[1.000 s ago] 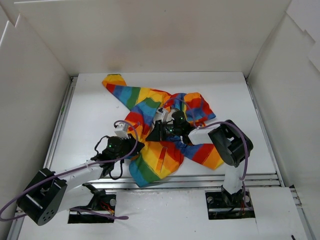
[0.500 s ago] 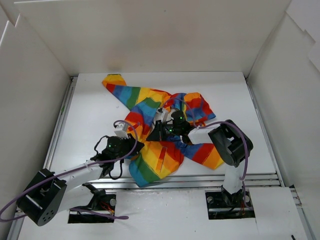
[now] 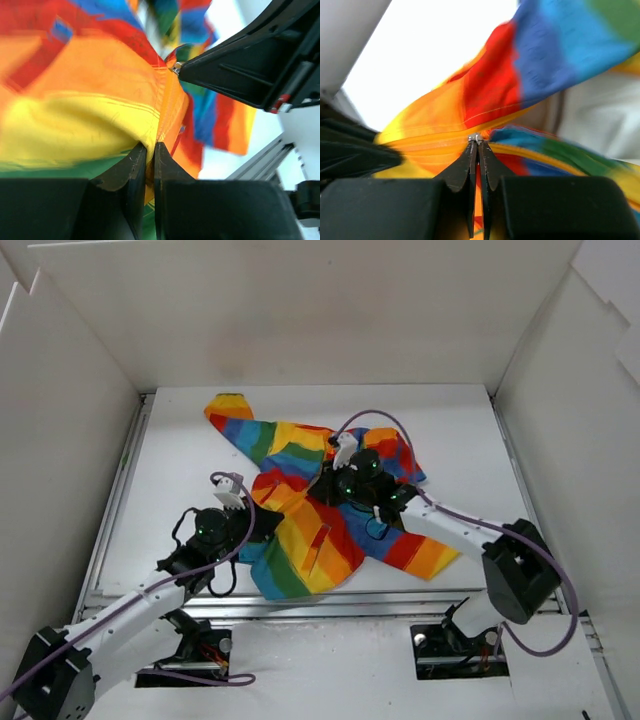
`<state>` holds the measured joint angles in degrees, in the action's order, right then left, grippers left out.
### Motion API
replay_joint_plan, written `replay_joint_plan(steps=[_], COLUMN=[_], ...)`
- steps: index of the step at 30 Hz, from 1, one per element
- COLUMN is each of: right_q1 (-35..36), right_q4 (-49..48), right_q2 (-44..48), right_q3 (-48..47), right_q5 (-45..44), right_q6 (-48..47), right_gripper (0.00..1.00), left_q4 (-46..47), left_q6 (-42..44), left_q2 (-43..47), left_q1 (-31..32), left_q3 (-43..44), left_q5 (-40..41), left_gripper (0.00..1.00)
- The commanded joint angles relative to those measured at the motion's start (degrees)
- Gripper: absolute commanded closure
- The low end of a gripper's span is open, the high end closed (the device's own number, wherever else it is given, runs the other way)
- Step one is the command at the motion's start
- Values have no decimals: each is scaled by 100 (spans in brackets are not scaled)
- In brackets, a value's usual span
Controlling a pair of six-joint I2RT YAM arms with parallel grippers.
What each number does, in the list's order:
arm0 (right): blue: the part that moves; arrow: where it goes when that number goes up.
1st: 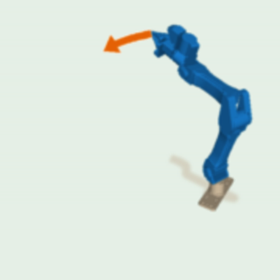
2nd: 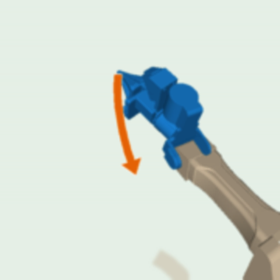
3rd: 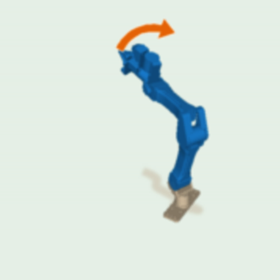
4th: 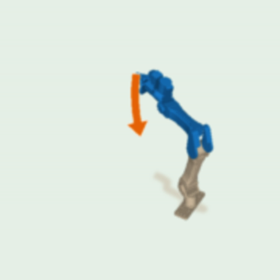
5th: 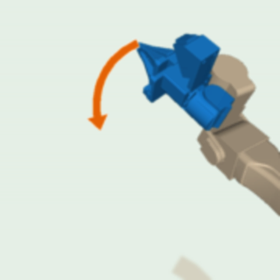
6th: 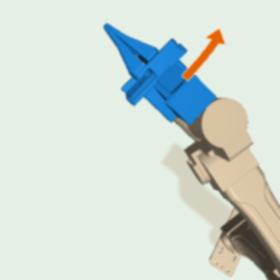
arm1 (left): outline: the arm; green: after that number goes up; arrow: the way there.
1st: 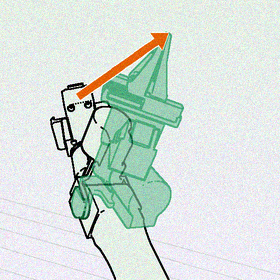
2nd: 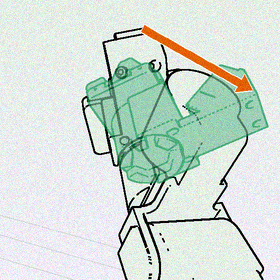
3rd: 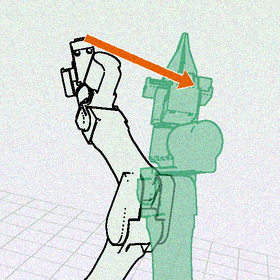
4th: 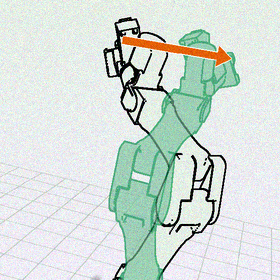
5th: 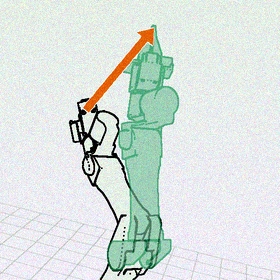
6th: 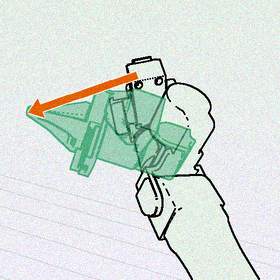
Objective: Zip up the jacket
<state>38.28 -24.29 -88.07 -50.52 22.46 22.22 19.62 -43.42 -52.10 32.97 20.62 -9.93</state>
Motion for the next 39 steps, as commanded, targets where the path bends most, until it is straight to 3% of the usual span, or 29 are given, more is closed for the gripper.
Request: replay_joint_plan(steps=[1,6,14,20,26,27,29,30,32,33,34,35,36,38,39], right_q1=[-303,-970,-2674,-3529,-3547,-3547,-3495,-3459,-3284,-3222,-3065,-3020,-2941,-2800,-2696], right_q4=[987,1199,1505,1901,1805,1858,1823,1875,2007,2008,2025,2043,2043,2086,2139], right_q2=[431,432,-69,-526,-623,-676,-834,-895,-844,-678,-580,-432,-126,253,682], right_q3=[-432,-634,-1484,-2460,-2812,-2927,-3242,-3375,-3613,-3614,-3579,-3518,-3439,-3106,-2826], right_q5=[-2719,-3712,-3696,-3240,-2021,-1843,-1483,-1412,-1402,-1411,-1437,-1524,-1551,-1665,-1814], right_q6=[-780,-789,-623,-367,-166,-43,63,142,169,169,151,151,177,248,257], right_gripper=[100,100,100,100,100,100,100,100,100,94,72,60,51,7,2], left_q4=[-791,-1573,-2707,-2955,-2446,-2410,-2497,-2454,-2331,-2383,-2410,-2384,-2436,-2655,-2517], left_q6=[263,413,430,501,378,404,378,387,483,475,544,632,685,720,773], left_q2=[559,1254,2185,2512,1564,1397,834,554,289,-8,-150,-300,-571,-714,-688], left_q1=[-124,-124,-124,-124,-177,-177,-448,-536,-730,-818,-871,-871,-871,-924,-924], left_q3=[477,671,882,1014,1329,1609,2040,2425,2926,3130,3324,3656,3842,4290,4327], left_q5=[307,869,1783,2198,2197,2363,2365,2269,2242,2076,1961,1891,1899,1820,1759], left_gripper=[100,100,100,100,100,83,64,46,27,16,6,0,0,0,0])
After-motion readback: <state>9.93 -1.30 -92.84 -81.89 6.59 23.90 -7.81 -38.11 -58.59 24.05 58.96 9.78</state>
